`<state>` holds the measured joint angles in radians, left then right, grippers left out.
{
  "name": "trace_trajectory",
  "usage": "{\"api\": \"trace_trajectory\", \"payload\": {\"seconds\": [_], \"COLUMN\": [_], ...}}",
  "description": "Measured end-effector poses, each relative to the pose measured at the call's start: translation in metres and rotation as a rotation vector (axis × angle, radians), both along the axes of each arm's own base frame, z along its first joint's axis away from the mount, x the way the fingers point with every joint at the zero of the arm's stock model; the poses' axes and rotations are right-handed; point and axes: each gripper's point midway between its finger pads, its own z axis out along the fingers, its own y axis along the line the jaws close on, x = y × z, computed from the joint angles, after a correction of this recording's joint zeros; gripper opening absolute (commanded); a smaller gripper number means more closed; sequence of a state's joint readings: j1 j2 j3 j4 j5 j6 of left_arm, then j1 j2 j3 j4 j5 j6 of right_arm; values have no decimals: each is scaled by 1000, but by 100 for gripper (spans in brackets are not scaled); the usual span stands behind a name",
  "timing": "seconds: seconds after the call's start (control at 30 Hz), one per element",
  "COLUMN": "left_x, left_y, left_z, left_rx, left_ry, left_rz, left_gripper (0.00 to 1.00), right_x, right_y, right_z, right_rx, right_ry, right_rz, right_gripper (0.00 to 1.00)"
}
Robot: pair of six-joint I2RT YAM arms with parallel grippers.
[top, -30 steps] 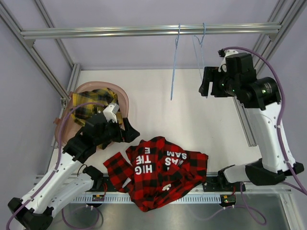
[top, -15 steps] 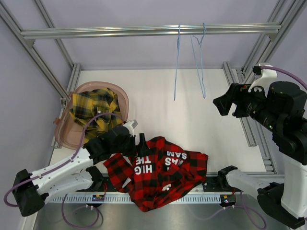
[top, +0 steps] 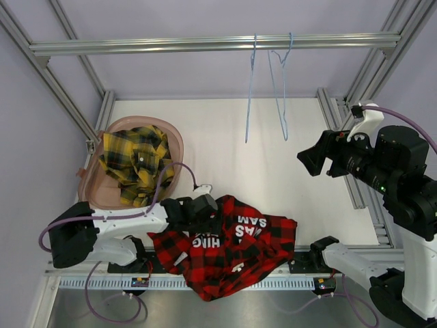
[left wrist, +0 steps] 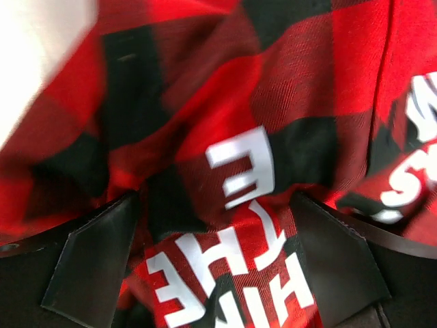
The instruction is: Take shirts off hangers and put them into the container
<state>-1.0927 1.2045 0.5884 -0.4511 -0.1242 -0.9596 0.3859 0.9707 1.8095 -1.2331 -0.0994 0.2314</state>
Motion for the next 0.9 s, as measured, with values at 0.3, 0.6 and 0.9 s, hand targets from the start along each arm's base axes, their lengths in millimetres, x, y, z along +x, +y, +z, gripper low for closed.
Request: {"api": "trace_trajectory", "payload": {"seconds": [0.3, 0.6, 0.9], "left_x": [-2, 3, 38], "left_y": [-53, -59, -20], "left_z": [-7, -7, 202], "left_rx": [-17, -70, -197], "left_ry": [-77, -103, -520], "left_rz": [-35, 44, 111], "left_gripper": [49, 0, 0], "right_x": [-2, -6, -8], "right_y": [-1, 1, 2], "right_z": [-4, -1, -1], "right_rx": [1, 16, 20], "right_ry": [-3, -21, -24], "right_rz": [1, 18, 25], "right_gripper": [86, 86, 86]}}
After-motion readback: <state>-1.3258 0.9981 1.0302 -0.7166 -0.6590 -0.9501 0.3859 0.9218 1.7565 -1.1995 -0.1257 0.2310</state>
